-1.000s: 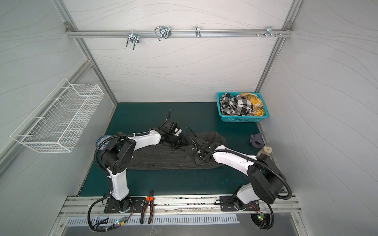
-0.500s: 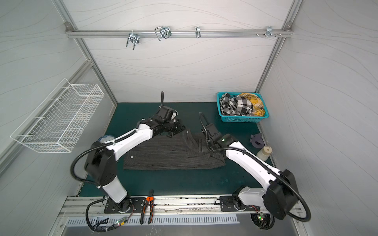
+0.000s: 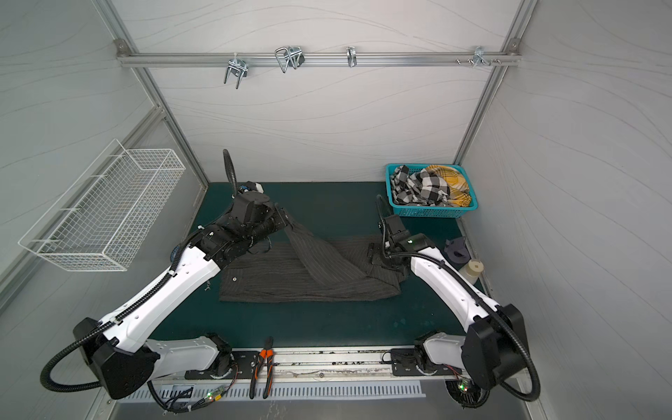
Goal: Fold and stack the long sleeve shirts
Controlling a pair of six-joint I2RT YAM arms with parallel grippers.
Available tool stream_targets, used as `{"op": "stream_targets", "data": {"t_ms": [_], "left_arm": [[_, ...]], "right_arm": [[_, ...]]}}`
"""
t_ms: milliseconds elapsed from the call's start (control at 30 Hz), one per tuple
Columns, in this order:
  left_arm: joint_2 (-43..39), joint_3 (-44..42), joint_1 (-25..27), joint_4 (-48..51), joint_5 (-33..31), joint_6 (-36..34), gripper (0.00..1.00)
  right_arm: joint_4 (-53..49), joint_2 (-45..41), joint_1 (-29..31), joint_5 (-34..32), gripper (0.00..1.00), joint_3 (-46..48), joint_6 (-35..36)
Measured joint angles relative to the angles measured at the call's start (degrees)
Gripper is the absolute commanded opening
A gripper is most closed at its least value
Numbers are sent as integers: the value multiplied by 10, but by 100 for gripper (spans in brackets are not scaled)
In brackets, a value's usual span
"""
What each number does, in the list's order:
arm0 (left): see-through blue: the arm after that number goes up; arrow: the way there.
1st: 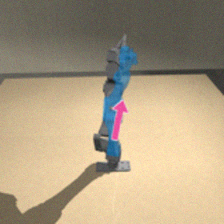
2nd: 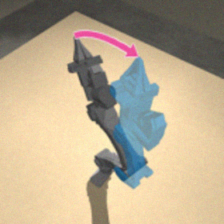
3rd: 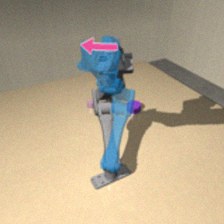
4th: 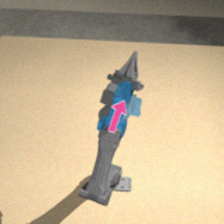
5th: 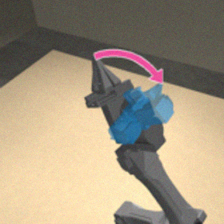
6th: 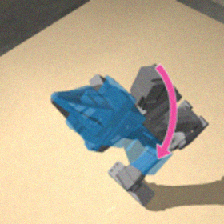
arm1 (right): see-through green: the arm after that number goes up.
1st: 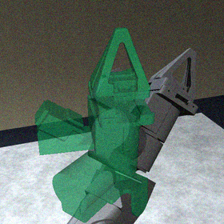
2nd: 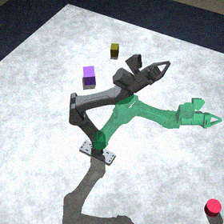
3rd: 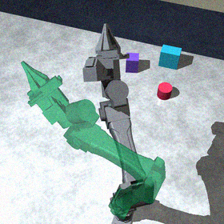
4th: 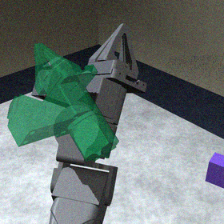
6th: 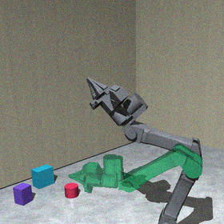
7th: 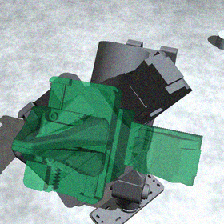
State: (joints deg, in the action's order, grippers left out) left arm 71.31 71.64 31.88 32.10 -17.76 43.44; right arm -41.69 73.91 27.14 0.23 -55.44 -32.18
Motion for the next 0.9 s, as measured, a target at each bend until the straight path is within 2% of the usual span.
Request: {"op": "stream_targets", "data": {"t_ms": [200,400,667,767,900], "left_arm": [[-19,-2,-45,22,-23,3,0],[-30,-4,-87,15,-27,-5,0],[-3,-86,-212,-78,100,-24,0],[19,-97,-240,-104,135,-32,0],[45,-112,-267,-146,185,-38,0]], "right_arm": [[14,72,-7,24,77,2,-4],[24,165,-31,39,78,-57,-3],[31,262,-71,63,75,-168,8],[33,291,-77,66,70,-195,15],[34,324,-77,70,70,-217,20]]}}
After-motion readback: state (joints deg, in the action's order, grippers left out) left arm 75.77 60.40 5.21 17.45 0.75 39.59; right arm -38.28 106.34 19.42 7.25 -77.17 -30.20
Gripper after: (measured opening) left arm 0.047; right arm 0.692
